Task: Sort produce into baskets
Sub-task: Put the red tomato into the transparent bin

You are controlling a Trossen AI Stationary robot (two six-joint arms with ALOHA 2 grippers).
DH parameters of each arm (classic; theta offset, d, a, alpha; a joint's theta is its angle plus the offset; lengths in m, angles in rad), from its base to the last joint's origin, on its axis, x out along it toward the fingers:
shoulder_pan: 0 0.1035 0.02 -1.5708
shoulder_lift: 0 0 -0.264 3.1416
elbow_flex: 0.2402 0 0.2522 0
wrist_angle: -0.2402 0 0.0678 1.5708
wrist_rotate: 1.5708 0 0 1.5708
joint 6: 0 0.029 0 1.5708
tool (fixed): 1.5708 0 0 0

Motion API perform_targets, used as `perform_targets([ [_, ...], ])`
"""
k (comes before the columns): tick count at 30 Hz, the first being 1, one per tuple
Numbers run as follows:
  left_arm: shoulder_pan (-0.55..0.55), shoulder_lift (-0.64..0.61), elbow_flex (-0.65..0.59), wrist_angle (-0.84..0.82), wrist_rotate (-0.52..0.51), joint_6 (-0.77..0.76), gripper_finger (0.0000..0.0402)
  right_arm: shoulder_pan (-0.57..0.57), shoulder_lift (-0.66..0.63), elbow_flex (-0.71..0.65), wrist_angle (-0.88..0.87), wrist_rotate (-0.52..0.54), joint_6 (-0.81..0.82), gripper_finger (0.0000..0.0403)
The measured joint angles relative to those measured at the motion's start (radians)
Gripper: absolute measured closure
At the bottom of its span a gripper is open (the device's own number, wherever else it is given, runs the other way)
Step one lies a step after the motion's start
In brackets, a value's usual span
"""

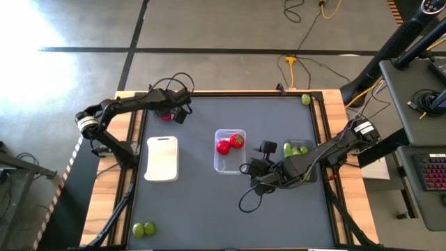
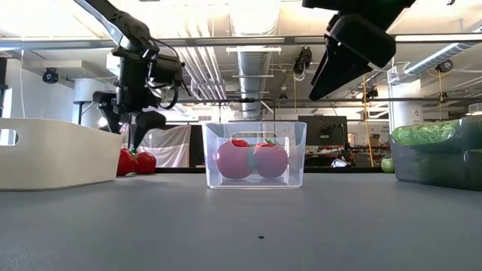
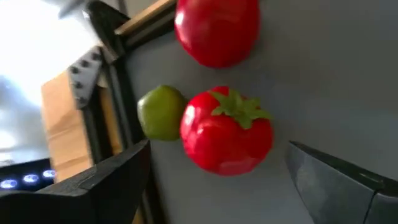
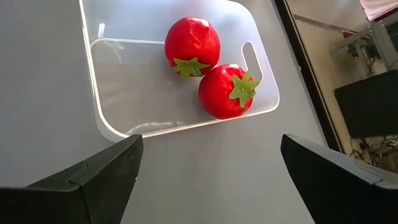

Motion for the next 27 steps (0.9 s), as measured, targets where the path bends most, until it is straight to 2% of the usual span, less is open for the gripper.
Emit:
perform_targets([
  [7,0.05,-0.002,-0.013,0.029,0.03,0.003,0.0052,0.0,0.0,0.0,-0.007,-0.002,0.018,0.0028],
  [14,0.068,-0.001,-0.053,0.131,0.059,-0.02,0.0052,0.0,0.0,0.0,-0.042,-0.011,0.062,0.0028],
  [18,0.078,0.028,-0.072,0.14,0.088,-0.021,0.0052,0.0,0.0,0.0,-0.069,-0.038,0.103,0.0028],
  [27,0.085,0.099,-0.101,0.196,0.077,-0.02,0.0052,0.0,0.0,-0.001,-0.074,-0.061,0.116,0.0028],
])
